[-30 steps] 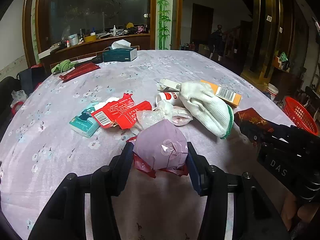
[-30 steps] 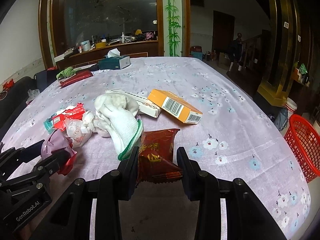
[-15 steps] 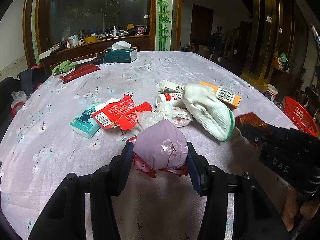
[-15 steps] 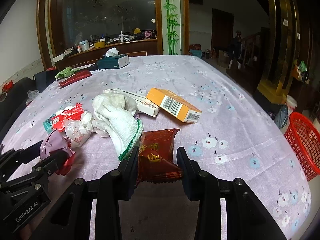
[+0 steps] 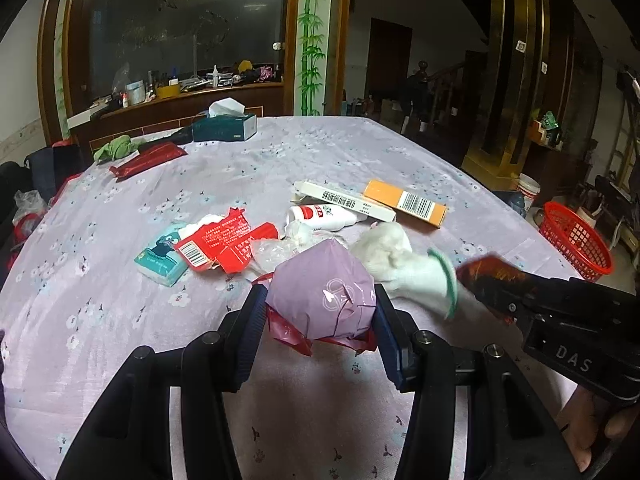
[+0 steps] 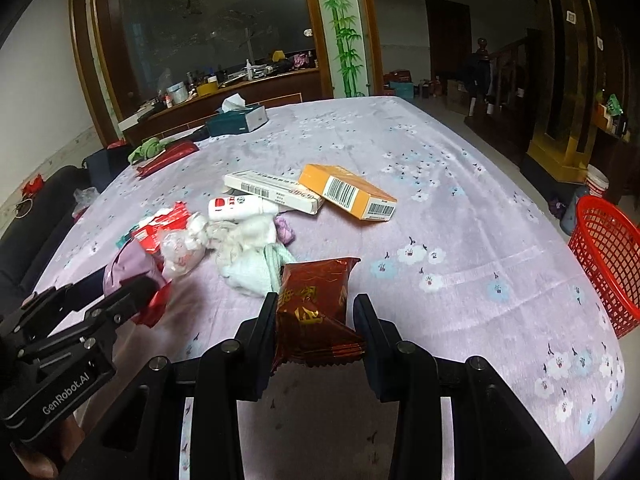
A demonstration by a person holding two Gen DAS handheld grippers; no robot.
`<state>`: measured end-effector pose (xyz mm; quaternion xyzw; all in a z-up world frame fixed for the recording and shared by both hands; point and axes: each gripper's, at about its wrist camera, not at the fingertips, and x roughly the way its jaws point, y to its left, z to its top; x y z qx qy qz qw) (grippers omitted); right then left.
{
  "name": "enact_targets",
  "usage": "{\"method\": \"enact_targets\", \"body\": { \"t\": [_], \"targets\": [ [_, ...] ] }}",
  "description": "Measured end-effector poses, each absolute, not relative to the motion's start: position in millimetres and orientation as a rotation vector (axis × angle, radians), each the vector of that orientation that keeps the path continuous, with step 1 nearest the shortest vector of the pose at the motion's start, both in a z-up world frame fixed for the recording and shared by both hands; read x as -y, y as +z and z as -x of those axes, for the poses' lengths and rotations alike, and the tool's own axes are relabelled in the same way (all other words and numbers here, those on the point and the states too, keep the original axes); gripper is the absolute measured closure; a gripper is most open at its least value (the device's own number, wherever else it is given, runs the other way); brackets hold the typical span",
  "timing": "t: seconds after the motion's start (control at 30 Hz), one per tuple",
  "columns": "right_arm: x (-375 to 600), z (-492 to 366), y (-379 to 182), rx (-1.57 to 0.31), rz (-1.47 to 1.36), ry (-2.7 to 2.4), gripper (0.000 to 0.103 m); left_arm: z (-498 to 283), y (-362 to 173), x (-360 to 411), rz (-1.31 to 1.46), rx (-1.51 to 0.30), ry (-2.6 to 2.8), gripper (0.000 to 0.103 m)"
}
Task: Collect trash
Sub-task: 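Hold the lilac bag and brown wrapper lifted above the table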
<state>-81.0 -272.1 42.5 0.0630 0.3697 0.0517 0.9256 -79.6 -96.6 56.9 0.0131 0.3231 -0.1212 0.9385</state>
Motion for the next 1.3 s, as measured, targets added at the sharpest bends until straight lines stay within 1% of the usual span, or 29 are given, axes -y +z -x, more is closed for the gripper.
{"method": "enact_targets", "body": {
  "t": [0.2,0.23,0.27,0.47,0.5,0.57,0.63,0.7,0.77,0.83,0.93,0.97,1.0,1.03,1.17,1.3],
  "targets": [
    [277.6,87.6,44.7,-0.763,-0.123,0.114,0.063,80.6,55.9,99.9,-0.031,-0.666,-0.251,0.053],
    [278.9,87.8,44.5,-0.765,-0.125,0.113,0.065,81.3,55.3,100.5,-0.031,-0.667,-0.253,0.053],
    [281.3,88.3,43.8,-0.768,-0.126,0.101,0.071,81.2,54.8,101.0,-0.031,-0.669,-0.256,0.053],
    [296.1,86.3,31.5,-0.836,-0.177,0.128,0.072,80.5,50.7,104.2,-0.036,-0.678,-0.262,0.053],
    [297.5,86.5,30.1,-0.843,-0.185,0.124,0.071,80.6,50.3,104.5,-0.038,-0.679,-0.262,0.053],
    [298.2,86.3,28.2,-0.864,-0.19,0.128,0.061,81.0,50.0,104.8,-0.038,-0.678,-0.263,0.053],
    [295.6,86.9,27.1,-0.885,-0.185,0.142,0.057,81.0,49.8,104.9,-0.037,-0.678,-0.261,0.053],
    [291.7,90.2,25.6,-0.899,-0.161,0.137,0.056,80.6,48.8,105.3,-0.034,-0.679,-0.263,0.053],
    [288.6,93.7,23.0,-0.91,-0.144,0.149,0.049,79.3,47.7,105.1,-0.031,-0.682,-0.262,0.053],
    [283.7,95.7,18.0,-0.929,-0.112,0.156,0.049,79.1,47.4,103.8,-0.029,-0.684,-0.264,0.053],
    [281.9,97.0,12.2,-0.944,-0.092,0.153,0.051,79.6,45.8,104.2,-0.028,-0.687,-0.268,0.053],
    [282.8,97.2,10.4,-0.948,-0.098,0.149,0.056,79.4,46.0,103.4,-0.028,-0.688,-0.268,0.053],
    [283.9,96.7,9.1,-0.951,-0.103,0.145,0.057,79.9,45.7,104.0,-0.03,-0.687,-0.269,0.053],
    [285.1,96.6,8.6,-0.95,-0.107,0.141,0.061,80.5,46.1,103.9,-0.03,-0.686,-0.27,0.053],
    [287.3,98.8,14.5,-0.918,-0.121,0.133,0.063,83.3,48.8,105.8,-0.026,-0.679,-0.283,0.053],
    [291.5,103.3,28.6,-0.843,-0.12,0.102,0.063,84.2,49.8,111.2,-0.038,-0.678,-0.295,0.053]
  ]
}}
